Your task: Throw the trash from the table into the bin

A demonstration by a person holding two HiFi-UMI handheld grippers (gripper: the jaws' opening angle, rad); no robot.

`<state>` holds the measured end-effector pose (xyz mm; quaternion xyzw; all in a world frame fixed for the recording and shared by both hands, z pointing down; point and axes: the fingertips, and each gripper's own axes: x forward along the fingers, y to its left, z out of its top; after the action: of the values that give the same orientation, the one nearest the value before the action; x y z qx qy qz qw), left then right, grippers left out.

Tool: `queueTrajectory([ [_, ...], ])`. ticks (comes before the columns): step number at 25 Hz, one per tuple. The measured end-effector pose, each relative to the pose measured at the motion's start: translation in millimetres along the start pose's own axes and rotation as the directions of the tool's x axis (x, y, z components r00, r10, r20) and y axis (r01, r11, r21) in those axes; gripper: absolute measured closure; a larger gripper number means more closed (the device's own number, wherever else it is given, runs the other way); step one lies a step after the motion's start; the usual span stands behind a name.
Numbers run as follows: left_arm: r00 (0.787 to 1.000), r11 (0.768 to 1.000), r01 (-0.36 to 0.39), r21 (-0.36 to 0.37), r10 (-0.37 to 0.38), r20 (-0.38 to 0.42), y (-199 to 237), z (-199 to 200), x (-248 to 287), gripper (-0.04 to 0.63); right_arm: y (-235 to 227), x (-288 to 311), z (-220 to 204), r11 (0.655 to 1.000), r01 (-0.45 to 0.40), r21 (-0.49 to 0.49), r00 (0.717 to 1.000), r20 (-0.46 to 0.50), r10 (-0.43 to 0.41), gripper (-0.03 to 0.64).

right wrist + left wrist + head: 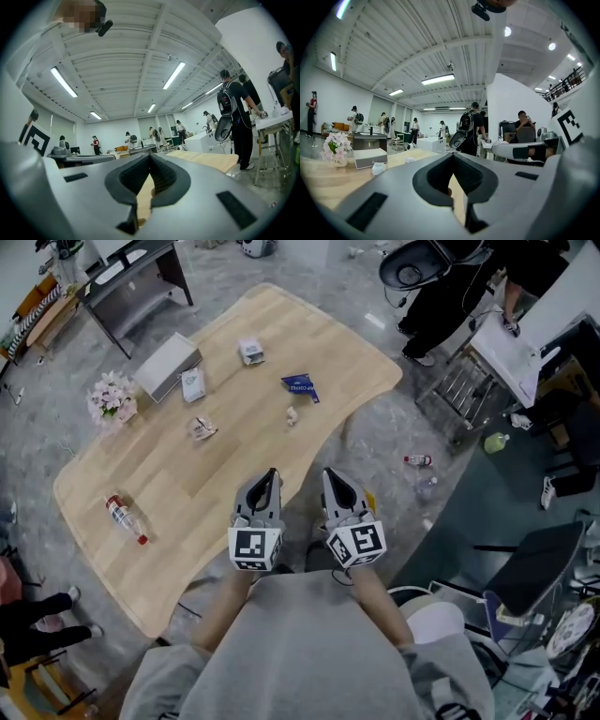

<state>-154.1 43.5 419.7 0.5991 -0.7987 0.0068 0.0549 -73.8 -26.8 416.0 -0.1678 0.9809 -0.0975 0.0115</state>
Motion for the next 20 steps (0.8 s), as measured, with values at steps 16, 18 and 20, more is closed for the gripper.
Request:
queueTrajectory([
  [16, 0.983, 0.988, -0.153, 0.027, 0.155, -0.101, 23, -25, 110, 0.591, -76, 99, -22, 0.981, -0.183, 0.069, 0.979, -0.076, 0.188, 0.612],
  [18, 0.981, 0.989, -0.141, 0.033, 0.144, -0.128, 27, -34, 122, 0.59, -81, 109, -31, 0.981, -0.173, 0.083, 0.98, -0.089, 0.181, 0.612],
  [20, 0.98, 0.992, -0.12, 0.038, 0.124, -0.153, 34, -45, 135, 0.591, -85, 119, -43, 0.983, -0.157, 0.093, 0.98, -0.106, 0.166, 0.612],
])
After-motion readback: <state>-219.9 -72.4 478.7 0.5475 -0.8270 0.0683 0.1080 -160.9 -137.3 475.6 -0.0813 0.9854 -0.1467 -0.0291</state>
